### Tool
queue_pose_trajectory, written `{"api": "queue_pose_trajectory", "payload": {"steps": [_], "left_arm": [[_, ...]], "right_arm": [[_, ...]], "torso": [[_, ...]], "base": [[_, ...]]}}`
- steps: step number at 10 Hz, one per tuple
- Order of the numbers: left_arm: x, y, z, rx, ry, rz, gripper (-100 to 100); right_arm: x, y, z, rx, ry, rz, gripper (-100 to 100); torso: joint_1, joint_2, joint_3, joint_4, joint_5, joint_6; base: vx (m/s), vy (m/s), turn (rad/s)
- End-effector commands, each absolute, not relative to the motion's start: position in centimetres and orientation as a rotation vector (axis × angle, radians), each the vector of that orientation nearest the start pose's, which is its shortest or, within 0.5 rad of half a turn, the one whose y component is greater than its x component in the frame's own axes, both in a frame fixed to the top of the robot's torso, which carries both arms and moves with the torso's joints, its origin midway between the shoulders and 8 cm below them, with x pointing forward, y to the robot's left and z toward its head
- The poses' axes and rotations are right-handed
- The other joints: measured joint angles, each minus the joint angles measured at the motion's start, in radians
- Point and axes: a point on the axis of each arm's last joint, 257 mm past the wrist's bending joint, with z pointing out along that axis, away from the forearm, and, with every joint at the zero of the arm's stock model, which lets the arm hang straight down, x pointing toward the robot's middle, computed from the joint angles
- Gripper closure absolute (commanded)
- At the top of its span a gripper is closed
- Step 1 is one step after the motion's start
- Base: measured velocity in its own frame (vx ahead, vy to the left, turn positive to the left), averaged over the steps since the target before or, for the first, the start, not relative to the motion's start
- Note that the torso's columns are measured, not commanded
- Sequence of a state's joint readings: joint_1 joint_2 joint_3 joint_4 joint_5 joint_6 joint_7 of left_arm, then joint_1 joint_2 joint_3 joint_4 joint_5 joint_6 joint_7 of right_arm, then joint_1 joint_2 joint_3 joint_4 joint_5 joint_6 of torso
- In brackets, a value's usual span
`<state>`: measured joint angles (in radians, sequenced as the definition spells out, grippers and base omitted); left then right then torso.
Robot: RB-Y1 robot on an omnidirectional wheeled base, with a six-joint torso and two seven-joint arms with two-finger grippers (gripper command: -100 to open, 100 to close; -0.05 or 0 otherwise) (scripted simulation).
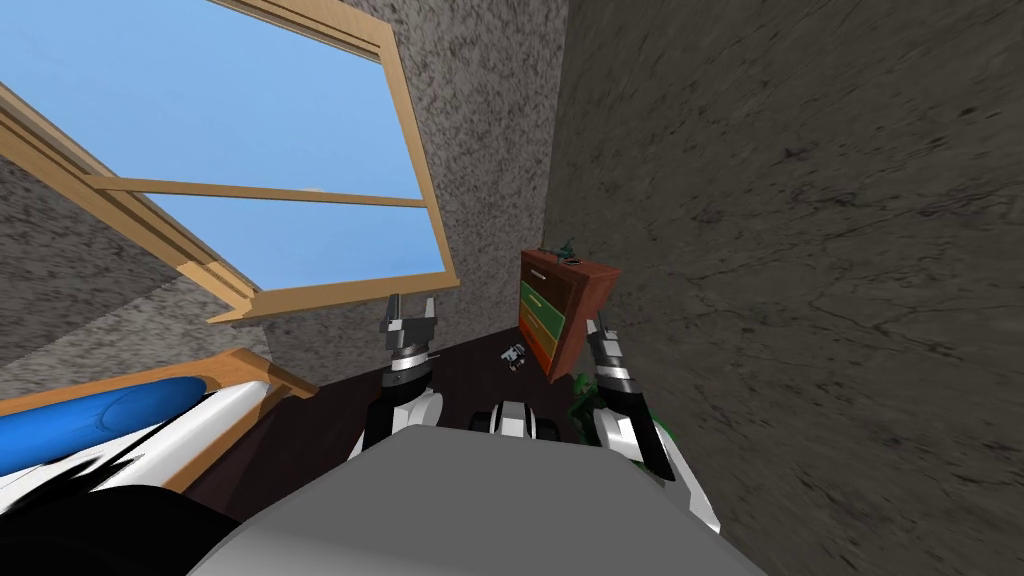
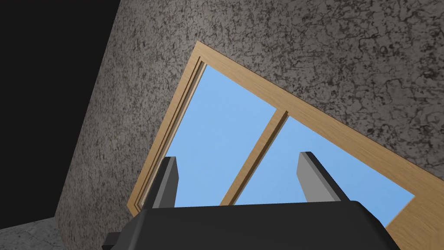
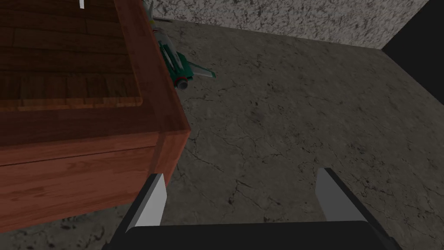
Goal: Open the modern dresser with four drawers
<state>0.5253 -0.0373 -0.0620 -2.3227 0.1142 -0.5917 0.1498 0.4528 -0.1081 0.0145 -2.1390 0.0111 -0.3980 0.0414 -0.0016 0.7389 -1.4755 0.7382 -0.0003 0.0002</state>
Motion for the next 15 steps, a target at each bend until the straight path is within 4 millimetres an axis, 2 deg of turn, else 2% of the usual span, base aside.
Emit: {"api": "queue_pose_trajectory", "payload": {"steps": [1,3,4,5,6,7,8,9,10,11,12,13,15], "left_arm": [[31.7,27.9,5.1,-0.718,0.380,-1.582,0],[31.7,27.9,5.1,-0.718,0.380,-1.582,0],[31.7,27.9,5.1,-0.718,0.380,-1.583,0],[31.7,27.9,5.1,-0.718,0.380,-1.582,0],[31.7,27.9,5.1,-0.718,0.380,-1.583,0],[31.7,27.9,5.1,-0.718,0.380,-1.582,0],[31.7,27.9,5.1,-0.718,0.380,-1.582,0],[31.7,27.9,5.1,-0.718,0.380,-1.582,0],[31.7,27.9,5.1,-0.718,0.380,-1.582,0],[31.7,27.9,5.1,-0.718,0.380,-1.582,0],[31.7,27.9,5.1,-0.718,0.380,-1.582,0],[31.7,27.9,5.1,-0.718,0.380,-1.582,0],[31.7,27.9,5.1,-0.718,0.380,-1.582,0]], "right_arm": [[40.1,-27.4,-6.8,0.719,0.939,1.156,-100],[41.4,-28.5,-10.9,0.734,1.066,1.028,-100],[41.5,-28.5,-11.2,0.732,1.082,1.012,-100],[42.1,-29.4,-13.6,0.748,1.150,0.936,-100],[42.1,-29.3,-13.7,0.741,1.155,0.929,-100],[42.5,-30.4,-16.2,0.758,1.223,0.847,-100],[42.5,-30.4,-16.3,0.750,1.229,0.839,-100],[42.7,-31.6,-18.8,0.765,1.293,0.756,-100],[42.7,-31.6,-19.0,0.760,1.301,0.743,-100],[42.7,-32.9,-21.3,0.773,1.356,0.667,-100],[42.7,-33.1,-21.7,0.769,1.373,0.641,-100],[42.5,-34.5,-24.0,0.781,1.426,0.562,-100],[42.4,-34.7,-24.4,0.778,1.443,0.535,-100]], "torso": [[0.000,0.000,0.000,0.000,0.000,0.000],[0.002,-0.001,0.000,0.000,0.000,0.000],[0.005,-0.001,-0.001,0.000,0.001,0.000],[0.003,-0.001,-0.001,0.000,0.001,0.000],[0.002,-0.001,-0.001,0.000,0.000,0.000],[0.000,-0.001,0.000,0.000,0.000,0.000],[0.001,0.000,0.000,0.000,0.000,0.000],[0.001,-0.001,0.000,0.000,0.000,0.000],[0.002,-0.001,-0.001,0.000,0.000,0.000],[0.002,-0.001,-0.001,0.000,0.001,0.000],[0.003,-0.001,-0.001,0.000,0.000,0.000],[0.002,-0.001,0.000,0.000,0.001,0.000],[0.001,-0.001,0.000,0.000,0.000,0.000]], "base": [[0.007,0.047,0.027],[0.011,0.088,0.068],[0.018,0.094,0.033],[0.020,0.095,0.071],[0.016,0.070,0.022],[0.005,0.074,0.056],[0.012,0.068,0.037],[0.024,0.087,0.073],[0.021,0.075,0.024],[0.029,0.095,0.073],[0.018,0.089,0.033],[0.016,0.108,0.082],[0.016,0.060,0.010]]}}
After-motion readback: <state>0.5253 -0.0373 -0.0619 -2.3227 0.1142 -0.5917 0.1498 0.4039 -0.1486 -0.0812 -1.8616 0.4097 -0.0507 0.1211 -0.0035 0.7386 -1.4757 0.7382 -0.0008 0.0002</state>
